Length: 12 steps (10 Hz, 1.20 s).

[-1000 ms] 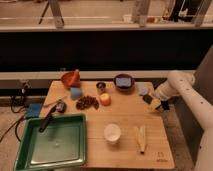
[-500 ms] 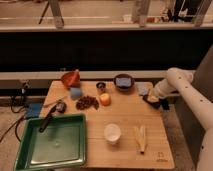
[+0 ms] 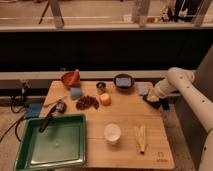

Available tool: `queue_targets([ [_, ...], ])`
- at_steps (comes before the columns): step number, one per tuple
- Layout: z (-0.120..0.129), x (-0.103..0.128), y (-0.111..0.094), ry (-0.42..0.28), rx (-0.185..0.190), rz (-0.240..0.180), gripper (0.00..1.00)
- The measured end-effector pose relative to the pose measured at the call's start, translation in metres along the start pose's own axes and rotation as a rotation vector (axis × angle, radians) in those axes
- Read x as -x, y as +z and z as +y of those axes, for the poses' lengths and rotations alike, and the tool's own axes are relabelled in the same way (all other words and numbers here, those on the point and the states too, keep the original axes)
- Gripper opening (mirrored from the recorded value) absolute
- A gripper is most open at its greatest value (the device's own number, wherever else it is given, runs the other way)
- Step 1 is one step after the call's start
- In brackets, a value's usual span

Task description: Wipe tray with eraser

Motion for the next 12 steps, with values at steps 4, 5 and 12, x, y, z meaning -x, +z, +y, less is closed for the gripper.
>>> queue_targets([
  [4, -0.014, -0.016, 0.027, 0.022, -0.01, 0.021, 0.69],
  [5, -0.015, -0.018, 0.028, 0.026, -0.009, 0.019, 0.76],
  [12, -0.016, -0.02, 0.019, 0.032, 0.055, -0.081, 0.8],
])
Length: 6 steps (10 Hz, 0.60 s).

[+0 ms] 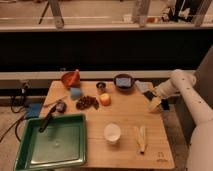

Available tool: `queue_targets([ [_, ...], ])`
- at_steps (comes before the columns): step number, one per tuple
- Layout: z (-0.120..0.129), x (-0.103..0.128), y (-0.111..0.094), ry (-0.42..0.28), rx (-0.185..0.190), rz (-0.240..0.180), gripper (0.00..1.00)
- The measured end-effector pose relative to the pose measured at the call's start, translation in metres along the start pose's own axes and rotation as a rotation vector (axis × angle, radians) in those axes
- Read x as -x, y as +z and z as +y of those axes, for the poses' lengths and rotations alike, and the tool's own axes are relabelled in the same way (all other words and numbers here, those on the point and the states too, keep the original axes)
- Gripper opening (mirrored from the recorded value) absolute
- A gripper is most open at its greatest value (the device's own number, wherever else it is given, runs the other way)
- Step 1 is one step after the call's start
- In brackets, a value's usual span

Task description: Wipe tray with eraser

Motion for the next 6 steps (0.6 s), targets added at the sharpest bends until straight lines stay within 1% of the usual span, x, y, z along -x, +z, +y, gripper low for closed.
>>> queue_targets([
  [1, 0.0, 0.001, -0.001, -0.002, 0.005, -0.01, 0.8],
  [3, -0.002, 0.001, -0.002, -0.005, -0.001, -0.009, 0.8],
  [5, -0.009, -0.003, 0.003, 0.016, -0.033, 0.015, 0.8],
  [6, -0.013, -0.007, 0.005, 0.034, -0.055, 0.034, 0.8],
])
